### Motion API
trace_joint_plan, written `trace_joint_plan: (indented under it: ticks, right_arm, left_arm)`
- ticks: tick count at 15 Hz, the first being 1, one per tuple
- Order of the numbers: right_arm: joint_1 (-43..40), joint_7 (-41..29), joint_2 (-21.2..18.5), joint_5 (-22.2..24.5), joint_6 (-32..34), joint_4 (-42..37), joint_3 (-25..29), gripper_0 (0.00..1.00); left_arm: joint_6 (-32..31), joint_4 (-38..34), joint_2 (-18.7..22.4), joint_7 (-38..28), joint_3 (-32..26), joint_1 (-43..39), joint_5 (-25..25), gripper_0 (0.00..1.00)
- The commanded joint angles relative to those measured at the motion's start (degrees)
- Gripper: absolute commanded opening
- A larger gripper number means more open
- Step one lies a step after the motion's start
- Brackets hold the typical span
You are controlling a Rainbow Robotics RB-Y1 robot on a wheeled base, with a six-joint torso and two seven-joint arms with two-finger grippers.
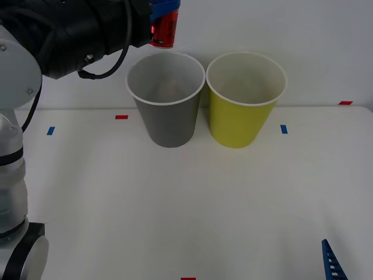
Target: Put cans in the gray bin and PET bottles in the light green bin.
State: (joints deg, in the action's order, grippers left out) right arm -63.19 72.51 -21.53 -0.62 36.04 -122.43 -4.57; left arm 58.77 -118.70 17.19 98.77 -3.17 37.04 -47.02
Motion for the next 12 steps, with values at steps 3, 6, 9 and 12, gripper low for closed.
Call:
trace_joint_plan:
  ticks: [3,6,9,12]
  right_arm:
    - [0.0,0.0,0.0,0.0,0.0,0.0,0.0,1.0]
    - [0.0,0.0,0.0,0.0,0.0,0.0,0.0,1.0]
    - [0.0,0.0,0.0,0.0,0.0,0.0,0.0,1.0]
    - [0.0,0.0,0.0,0.0,0.0,0.0,0.0,1.0]
  left_arm:
    - [-13.24,9.8,0.65,1.69,5.19,0.4,0.79,0.0]
    - [-21.51,15.16,1.01,2.83,8.0,0.32,1.14,0.0]
    - [-22.91,16.66,1.71,3.88,8.18,0.23,1.49,0.0]
    - [-23.44,16.66,1.53,4.67,8.26,0.23,4.21,0.0]
